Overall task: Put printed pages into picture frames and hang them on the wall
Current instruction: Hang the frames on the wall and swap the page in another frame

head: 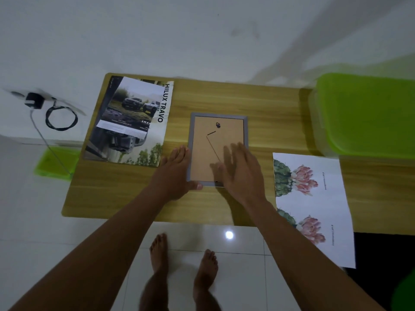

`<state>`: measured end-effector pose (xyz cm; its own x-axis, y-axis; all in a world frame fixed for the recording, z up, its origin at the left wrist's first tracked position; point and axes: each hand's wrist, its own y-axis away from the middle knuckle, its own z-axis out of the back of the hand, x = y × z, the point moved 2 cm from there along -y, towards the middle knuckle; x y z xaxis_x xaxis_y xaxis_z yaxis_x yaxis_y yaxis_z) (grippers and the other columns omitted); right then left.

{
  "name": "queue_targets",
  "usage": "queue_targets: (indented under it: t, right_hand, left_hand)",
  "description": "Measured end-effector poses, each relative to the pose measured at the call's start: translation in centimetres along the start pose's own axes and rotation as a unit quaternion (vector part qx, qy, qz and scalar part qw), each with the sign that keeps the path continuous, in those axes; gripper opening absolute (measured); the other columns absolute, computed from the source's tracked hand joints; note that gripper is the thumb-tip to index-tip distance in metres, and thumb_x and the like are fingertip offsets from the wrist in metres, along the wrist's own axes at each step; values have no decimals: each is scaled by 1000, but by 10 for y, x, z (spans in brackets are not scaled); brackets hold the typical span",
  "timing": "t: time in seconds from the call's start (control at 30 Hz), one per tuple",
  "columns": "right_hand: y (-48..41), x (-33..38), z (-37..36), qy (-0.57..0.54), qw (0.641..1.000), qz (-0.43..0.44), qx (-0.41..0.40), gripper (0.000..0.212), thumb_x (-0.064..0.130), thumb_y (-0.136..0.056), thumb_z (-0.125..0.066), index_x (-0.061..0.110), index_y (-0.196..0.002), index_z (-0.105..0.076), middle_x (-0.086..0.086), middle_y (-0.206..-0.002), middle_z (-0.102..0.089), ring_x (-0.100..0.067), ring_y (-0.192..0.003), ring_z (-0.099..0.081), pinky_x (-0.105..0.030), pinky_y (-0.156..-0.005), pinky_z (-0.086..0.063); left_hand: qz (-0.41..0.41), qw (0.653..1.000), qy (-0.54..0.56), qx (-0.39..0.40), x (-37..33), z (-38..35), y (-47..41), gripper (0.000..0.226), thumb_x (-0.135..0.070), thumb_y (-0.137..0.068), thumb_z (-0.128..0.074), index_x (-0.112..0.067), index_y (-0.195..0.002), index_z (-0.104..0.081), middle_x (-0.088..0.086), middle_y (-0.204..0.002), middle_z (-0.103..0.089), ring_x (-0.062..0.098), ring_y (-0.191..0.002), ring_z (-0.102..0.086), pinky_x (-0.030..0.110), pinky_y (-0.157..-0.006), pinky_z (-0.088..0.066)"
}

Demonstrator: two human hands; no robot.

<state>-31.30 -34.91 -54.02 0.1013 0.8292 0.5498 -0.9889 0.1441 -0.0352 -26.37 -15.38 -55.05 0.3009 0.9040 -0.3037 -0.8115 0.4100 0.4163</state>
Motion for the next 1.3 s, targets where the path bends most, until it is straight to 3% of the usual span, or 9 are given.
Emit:
queue_targets:
  t: [0.1, 0.2, 0.4, 0.57, 0.77, 0.93, 1.1, 1.3]
  right_hand:
    - [-28, -1, -5, 91, 992, -64, 54, 55, 56, -89, -57, 10, -120, -56, -11, -139, -48, -28, -130, -45, -49, -107, -39]
    - [-33, 5, -9, 78, 994, -52, 59, 32, 38, -93, -60, 8, -105, -60, -11, -123, -53, -29, -115, -51, -45, -100, -42]
    - [-33, 13, -3, -3, 995, -86, 43, 33, 29, -93, -58, 6, -114, -50, -11, -117, -51, -29, -106, -51, -33, -73, -42]
    - [-40, 17, 10, -50, 994, -97, 12, 37, 34, -92, -61, 12, -119, -47, -11, -112, -57, -29, -98, -55, -38, -76, -49]
    - [-70, -1, 54, -49, 987, -150, -34, 40, 37, -91, -64, 16, -121, -49, 1, -100, -56, -21, -87, -55, -37, -75, -51]
    - [-99, -53, 79, 29, 980, -193, -29, 42, 36, -91, -63, 15, -124, -49, -6, -118, -62, -28, -103, -60, -33, -75, -45]
    - [-115, -94, 82, 47, 972, -231, 12, 46, 41, -93, -60, 10, -125, -47, -11, -120, -62, -31, -106, -60, -35, -76, -47]
    - [-127, -100, 71, 87, 973, -210, 37, 31, 24, -95, -49, 6, -120, -54, -15, -122, -60, -34, -114, -57, -52, -99, -45]
  left_hand:
    - [2, 1000, 11, 5, -1, 1, 0, 117, -65, -79, -61, -10, -153, 11, 7, -162, 12, 24, -149, 10, 47, -120, -1]
    - [0, 1000, 15, 2, -1, 1, 0, 117, -65, -79, -62, -11, -153, 10, 7, -162, 11, 24, -149, 10, 46, -119, -1]
    - [-1, 999, 32, 4, 1, 1, -1, 118, -63, -78, -64, -11, -153, 11, 5, -162, 11, 22, -149, 10, 46, -119, -1]
    - [-6, 1000, 24, -5, 1, 1, 0, 118, -66, -78, -61, -10, -154, 10, 6, -162, 9, 22, -149, 9, 47, -119, -3]
    - [-24, 999, -20, -40, -5, 4, 0, 127, -80, -66, -56, -10, -154, 5, 12, -162, 1, 29, -150, 1, 54, -117, -18]
    - [-19, 997, -55, -42, -14, 1, -10, 123, -82, -73, -49, -6, -153, 7, 9, -162, 11, 26, -150, 5, 50, -119, -16]
    - [-11, 999, -29, -25, -7, 0, -17, 126, -81, -71, -52, -7, -152, 11, 6, -161, 18, 20, -150, 8, 41, -120, -14]
    - [-16, 1000, -2, -21, -8, 3, -19, 128, -78, -71, -57, -9, -152, 14, 2, -159, 22, 17, -149, 9, 40, -120, -14]
